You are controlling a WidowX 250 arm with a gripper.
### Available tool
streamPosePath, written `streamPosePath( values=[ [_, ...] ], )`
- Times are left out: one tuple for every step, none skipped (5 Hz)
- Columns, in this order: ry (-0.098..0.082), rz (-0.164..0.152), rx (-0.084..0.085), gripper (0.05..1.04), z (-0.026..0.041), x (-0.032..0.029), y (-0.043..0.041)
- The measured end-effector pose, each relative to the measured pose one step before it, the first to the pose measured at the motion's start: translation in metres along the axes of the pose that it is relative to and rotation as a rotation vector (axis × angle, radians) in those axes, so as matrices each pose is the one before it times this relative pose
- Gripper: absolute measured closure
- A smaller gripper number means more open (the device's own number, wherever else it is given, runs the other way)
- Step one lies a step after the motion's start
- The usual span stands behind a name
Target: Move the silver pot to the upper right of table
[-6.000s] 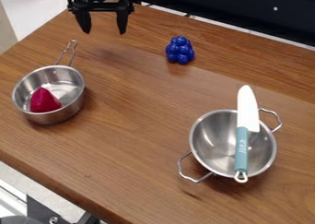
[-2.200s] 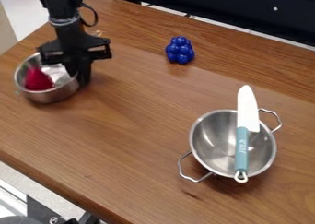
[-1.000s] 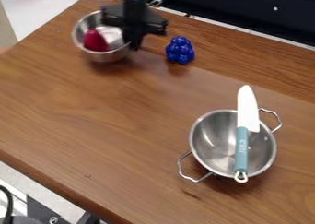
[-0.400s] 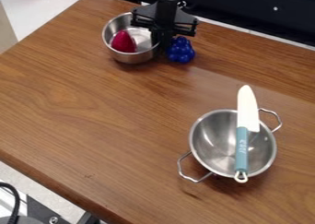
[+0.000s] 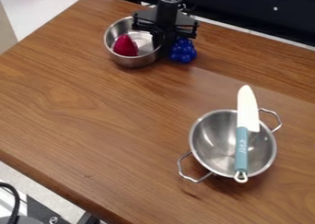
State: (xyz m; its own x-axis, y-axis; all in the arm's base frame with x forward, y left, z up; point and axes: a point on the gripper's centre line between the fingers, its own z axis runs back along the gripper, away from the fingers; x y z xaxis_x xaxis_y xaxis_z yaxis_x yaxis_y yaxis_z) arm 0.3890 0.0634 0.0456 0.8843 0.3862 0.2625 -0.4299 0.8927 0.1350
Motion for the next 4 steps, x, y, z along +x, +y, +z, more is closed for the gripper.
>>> streamPosePath(
  values=[
    [0.0094,0.0161,-0.004,0.867,0.00001,-0.00149,-0.00065],
    [0.015,0.006,-0.0008,0.639,-0.00057,-0.00146,0.00241],
    [0.0199,0.0105,-0.0006,0.358,0.00032,-0.0029,-0.00014],
    [0.0226,-0.0026,0.0046,0.121,-0.00005,-0.00242,0.00391]
  ],
)
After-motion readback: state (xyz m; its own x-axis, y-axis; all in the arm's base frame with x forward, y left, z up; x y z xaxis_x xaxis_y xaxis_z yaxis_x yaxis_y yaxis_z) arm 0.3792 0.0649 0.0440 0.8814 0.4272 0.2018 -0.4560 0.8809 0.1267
